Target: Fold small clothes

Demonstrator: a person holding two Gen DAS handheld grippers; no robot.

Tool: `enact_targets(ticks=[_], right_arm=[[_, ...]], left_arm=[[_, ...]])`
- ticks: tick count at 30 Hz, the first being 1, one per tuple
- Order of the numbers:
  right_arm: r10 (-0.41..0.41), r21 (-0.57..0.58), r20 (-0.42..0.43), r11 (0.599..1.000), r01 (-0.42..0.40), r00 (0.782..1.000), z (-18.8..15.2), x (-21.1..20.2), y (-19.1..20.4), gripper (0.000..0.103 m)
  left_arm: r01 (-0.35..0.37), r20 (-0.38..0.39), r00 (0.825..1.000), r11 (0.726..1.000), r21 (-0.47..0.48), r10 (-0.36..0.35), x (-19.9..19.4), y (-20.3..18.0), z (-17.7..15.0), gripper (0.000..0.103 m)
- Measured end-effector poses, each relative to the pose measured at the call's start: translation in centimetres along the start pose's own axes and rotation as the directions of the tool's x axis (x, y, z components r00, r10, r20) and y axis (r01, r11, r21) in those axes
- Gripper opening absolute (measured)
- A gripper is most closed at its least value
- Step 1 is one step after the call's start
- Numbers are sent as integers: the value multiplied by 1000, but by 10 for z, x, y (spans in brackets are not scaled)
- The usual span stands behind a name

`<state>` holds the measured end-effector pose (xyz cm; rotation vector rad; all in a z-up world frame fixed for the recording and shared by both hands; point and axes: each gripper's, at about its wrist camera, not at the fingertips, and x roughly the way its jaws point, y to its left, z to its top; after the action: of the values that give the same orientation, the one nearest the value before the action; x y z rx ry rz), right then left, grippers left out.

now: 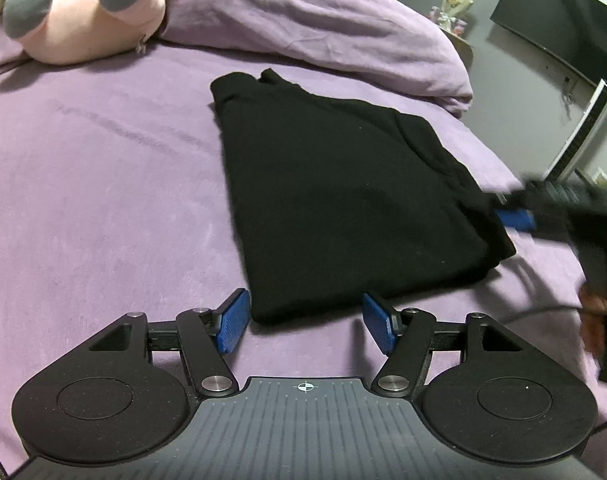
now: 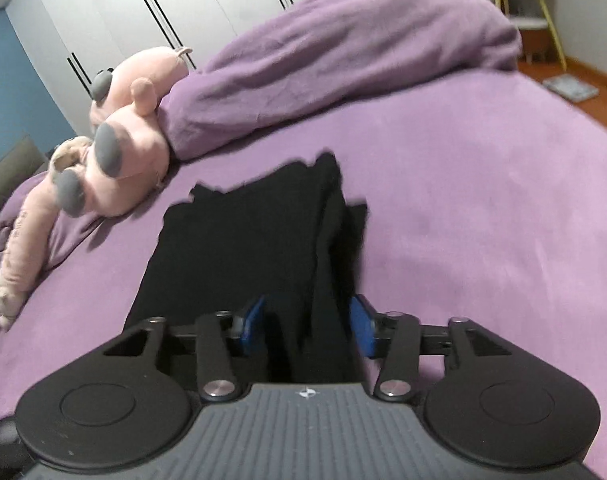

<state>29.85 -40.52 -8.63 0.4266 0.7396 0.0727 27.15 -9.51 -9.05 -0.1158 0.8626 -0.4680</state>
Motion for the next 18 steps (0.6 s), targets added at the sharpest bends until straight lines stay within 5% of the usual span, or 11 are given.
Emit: enact_targets(ticks=[3, 5, 6, 9, 13, 18], right_arm=[[-16, -13, -24, 1000, 15, 1000, -19, -7, -4, 47], [-51, -54, 0, 997, 51, 999, -24, -12, 2, 18], [-54, -75, 18, 996, 55, 998, -23, -17, 7, 14], [11, -57, 68, 998, -7, 998, -18, -32, 11, 11], [190, 157, 43, 968, -195, 981, -15, -28, -14, 11], [171, 219, -22, 962, -162, 985, -28, -13, -32, 15]], left_arm=[[-20, 5, 1000, 1000, 19, 20, 3, -6, -1, 68], [-34, 5, 999, 999, 32, 34, 4, -10, -1, 68], [-42, 3, 999, 999, 32, 42, 4, -10, 0, 68], [-63, -2, 998, 998, -6, 63, 3, -7, 4, 68], [-97, -3, 995, 994, -60, 97, 3, -3, 8, 68], [-112, 4, 994, 989, -95, 113, 1, 2, 13, 68]])
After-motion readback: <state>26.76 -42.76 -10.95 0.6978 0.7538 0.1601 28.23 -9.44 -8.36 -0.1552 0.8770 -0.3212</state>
